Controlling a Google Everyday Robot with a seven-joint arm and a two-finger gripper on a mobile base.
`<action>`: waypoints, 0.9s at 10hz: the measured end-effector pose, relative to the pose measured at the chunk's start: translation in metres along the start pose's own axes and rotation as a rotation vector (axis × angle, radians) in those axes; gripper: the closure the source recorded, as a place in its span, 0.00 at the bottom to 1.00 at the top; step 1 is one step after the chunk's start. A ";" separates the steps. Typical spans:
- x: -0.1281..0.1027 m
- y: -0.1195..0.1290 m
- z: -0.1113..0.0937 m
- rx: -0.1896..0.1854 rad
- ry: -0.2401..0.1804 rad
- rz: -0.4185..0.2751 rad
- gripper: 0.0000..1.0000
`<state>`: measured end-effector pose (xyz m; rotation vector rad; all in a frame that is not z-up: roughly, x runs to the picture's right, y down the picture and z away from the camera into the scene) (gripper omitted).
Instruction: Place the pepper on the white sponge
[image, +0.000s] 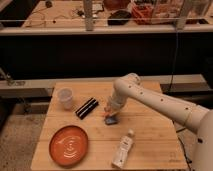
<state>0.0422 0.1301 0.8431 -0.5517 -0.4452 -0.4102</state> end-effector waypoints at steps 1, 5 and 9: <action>-0.001 -0.001 0.000 0.002 -0.002 0.000 0.87; 0.000 0.003 0.000 0.002 -0.005 0.004 0.94; 0.001 0.005 0.000 0.005 -0.009 0.014 0.94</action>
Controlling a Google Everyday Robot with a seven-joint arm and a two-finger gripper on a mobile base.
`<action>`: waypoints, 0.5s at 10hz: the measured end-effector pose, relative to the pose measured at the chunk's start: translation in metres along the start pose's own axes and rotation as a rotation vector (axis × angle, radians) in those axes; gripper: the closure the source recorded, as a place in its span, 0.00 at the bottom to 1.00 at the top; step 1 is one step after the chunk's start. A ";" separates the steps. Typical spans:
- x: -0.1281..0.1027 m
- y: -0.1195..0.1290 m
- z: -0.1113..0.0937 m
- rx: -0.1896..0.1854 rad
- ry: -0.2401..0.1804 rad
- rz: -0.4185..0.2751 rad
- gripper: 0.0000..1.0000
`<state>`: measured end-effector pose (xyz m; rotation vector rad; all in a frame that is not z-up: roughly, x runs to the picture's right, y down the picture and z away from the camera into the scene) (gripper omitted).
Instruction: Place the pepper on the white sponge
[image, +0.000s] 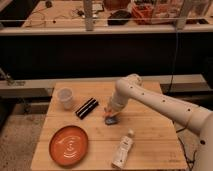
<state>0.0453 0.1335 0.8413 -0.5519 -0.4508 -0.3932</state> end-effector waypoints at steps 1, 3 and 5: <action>0.001 0.001 0.000 0.001 0.000 0.002 0.94; 0.002 0.006 0.001 0.003 0.000 0.006 0.94; 0.001 0.007 0.001 0.003 -0.001 0.006 0.94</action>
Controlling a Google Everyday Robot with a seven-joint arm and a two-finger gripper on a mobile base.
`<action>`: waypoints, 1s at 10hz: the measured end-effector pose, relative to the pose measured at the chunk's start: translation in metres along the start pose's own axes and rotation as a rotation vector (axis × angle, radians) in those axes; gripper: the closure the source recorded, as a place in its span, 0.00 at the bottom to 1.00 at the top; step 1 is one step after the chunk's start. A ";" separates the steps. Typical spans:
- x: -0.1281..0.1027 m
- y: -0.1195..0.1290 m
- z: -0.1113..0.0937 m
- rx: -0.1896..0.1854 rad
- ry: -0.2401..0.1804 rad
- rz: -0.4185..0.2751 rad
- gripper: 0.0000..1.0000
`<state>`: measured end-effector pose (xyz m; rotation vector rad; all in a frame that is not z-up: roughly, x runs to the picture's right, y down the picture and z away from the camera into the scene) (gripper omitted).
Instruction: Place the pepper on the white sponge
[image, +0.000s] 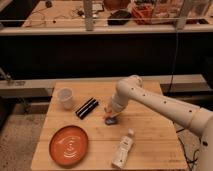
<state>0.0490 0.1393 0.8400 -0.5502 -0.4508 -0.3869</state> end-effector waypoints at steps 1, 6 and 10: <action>0.000 0.000 0.000 0.001 -0.001 0.001 0.93; 0.001 0.005 0.001 0.014 -0.002 0.012 0.94; 0.000 0.008 0.002 0.024 -0.003 0.025 0.94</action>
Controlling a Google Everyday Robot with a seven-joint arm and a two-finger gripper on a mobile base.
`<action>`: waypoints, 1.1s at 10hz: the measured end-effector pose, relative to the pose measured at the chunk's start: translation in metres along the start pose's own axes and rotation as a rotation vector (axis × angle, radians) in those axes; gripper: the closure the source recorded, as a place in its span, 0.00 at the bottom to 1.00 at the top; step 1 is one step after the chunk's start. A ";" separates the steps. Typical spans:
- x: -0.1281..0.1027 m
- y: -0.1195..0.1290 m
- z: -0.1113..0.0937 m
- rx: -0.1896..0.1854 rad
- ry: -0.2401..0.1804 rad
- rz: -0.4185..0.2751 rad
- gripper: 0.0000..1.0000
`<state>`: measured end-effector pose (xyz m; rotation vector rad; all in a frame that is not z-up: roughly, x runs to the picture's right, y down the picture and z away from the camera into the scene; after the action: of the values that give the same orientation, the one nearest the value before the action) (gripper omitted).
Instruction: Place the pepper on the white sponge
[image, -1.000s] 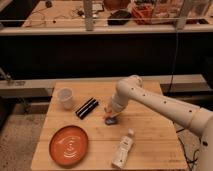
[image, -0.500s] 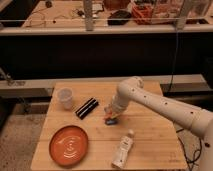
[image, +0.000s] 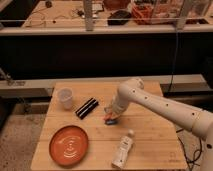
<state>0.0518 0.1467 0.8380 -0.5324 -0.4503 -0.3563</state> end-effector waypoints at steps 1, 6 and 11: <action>-0.001 0.001 -0.001 0.004 0.001 0.003 0.94; -0.003 0.003 0.001 0.019 0.003 0.010 0.94; -0.007 0.003 0.001 0.026 0.008 0.010 0.94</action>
<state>0.0470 0.1514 0.8338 -0.5079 -0.4440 -0.3426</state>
